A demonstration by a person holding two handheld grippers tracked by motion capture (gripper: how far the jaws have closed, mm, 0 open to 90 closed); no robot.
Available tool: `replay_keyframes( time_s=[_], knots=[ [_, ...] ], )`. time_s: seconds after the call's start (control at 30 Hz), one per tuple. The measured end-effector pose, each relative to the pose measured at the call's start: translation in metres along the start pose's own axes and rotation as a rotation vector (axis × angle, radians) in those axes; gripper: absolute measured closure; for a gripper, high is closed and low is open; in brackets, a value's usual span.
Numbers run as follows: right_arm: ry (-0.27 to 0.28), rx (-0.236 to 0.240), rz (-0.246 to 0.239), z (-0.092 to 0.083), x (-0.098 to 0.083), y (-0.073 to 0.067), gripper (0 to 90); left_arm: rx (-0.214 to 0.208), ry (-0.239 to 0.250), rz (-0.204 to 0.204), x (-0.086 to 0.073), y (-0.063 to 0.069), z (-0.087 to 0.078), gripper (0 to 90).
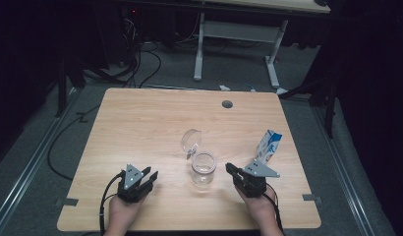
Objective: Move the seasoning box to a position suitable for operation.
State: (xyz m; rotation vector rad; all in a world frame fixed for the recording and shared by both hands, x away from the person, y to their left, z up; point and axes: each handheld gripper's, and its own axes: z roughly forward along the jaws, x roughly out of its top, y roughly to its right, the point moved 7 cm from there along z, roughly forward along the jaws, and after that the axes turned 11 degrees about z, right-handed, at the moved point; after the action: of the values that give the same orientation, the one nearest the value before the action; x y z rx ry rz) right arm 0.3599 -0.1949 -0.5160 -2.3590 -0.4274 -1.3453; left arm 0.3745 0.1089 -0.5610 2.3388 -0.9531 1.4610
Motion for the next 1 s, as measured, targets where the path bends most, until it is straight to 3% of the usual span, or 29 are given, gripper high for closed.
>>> replay_keyframes(
  time_s=[0.13, 0.33, 0.63, 1.0],
  knots=[
    [-0.018, -0.035, 0.015, -0.002, -0.009, 0.011, 85.5, -0.008, 0.003, 0.019, 0.002, 0.002, 0.0, 62.9],
    [-0.029, -0.081, 0.027, -0.01, -0.02, 0.024, 80.7, -0.009, 0.018, 0.013, 0.003, 0.0, -0.002, 62.0],
    [-0.032, -0.166, 0.073, -0.033, -0.036, 0.055, 72.0, -0.013, 0.029, 0.01, 0.004, 0.0, -0.004, 61.4],
    [0.013, -0.246, 0.119, -0.05, -0.032, 0.084, 59.5, -0.006, 0.036, 0.015, 0.004, 0.002, -0.005, 60.9]
  ],
)
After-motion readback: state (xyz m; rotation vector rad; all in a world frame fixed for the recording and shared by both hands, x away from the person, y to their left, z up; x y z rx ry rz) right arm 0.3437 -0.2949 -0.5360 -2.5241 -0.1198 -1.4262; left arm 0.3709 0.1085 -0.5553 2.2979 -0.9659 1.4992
